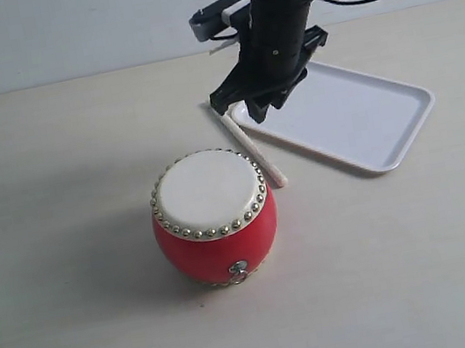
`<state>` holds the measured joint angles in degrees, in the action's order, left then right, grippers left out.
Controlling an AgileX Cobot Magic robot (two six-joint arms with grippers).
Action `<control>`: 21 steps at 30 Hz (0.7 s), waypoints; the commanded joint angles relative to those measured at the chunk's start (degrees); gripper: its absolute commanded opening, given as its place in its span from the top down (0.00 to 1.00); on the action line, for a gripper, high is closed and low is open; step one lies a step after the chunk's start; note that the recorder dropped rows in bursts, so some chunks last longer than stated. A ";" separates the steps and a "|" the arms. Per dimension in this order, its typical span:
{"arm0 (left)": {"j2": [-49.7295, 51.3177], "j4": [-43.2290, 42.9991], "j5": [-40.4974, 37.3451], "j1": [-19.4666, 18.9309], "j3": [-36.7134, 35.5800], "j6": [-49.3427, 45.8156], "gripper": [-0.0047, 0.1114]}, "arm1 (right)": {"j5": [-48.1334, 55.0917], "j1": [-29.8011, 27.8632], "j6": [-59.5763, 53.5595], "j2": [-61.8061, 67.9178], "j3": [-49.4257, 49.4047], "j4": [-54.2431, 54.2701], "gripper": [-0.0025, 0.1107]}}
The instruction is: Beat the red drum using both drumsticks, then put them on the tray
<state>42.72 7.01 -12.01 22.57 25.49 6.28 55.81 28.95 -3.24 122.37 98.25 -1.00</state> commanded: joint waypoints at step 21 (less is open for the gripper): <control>-0.03 0.10 0.54 0.34 -0.15 0.05 0.96 | 0.61 -6.27 -7.06 3.82 -1.00 9.29 0.67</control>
<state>42.72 7.01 -12.01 22.57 25.49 6.17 56.70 22.59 -9.56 125.93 97.45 7.77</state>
